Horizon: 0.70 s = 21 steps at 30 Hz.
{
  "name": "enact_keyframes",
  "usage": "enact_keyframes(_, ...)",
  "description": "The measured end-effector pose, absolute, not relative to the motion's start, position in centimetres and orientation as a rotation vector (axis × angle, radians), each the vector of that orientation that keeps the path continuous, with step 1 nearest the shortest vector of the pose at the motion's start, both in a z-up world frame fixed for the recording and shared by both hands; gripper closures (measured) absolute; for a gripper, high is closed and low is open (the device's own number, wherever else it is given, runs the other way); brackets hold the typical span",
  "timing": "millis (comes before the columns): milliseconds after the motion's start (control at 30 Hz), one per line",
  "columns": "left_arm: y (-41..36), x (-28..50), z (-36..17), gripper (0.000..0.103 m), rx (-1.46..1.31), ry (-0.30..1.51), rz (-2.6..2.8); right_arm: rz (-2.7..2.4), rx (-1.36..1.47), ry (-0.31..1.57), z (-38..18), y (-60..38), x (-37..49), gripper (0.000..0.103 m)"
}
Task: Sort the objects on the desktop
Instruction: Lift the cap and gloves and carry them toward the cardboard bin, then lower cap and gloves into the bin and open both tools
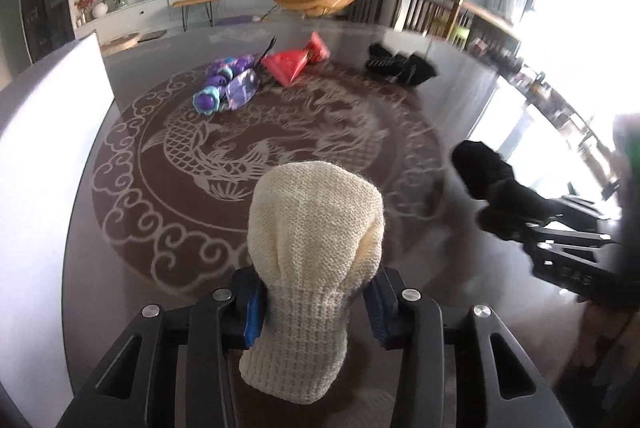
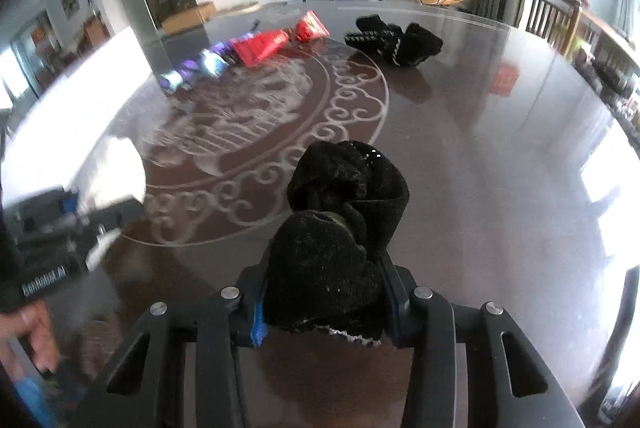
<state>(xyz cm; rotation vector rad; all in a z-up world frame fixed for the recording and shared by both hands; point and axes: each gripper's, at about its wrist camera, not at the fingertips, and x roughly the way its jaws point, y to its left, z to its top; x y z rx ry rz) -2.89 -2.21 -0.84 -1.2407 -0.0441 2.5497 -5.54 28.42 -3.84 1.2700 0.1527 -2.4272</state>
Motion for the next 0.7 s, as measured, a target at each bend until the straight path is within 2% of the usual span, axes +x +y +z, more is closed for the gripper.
enact_keyframes(233,-8.0,2.1,6.9,0.061,-1.067,-0.282,2.577,-2.326,1.105,0.11,3.2,23.0,-2.4,0.06)
enact_keyframes(400,-16.9,5.9,12.5,0.061,-0.975,-0.264,2.768,-2.156,0.971,0.122,7.7,14.8,0.8,0.06)
enact_keyframes(533,-24.4,6.9,12.6,0.061,-1.066,-0.235,2.947,-1.958,0.935,0.122,9.0,6.2,3.6,0.06)
enact_keyframes(700,-32.5,7.3,8.8,0.061,-1.311,-0.313,3.042,-1.814,0.937,0.202,7.4,-2.8,7.0,0.059)
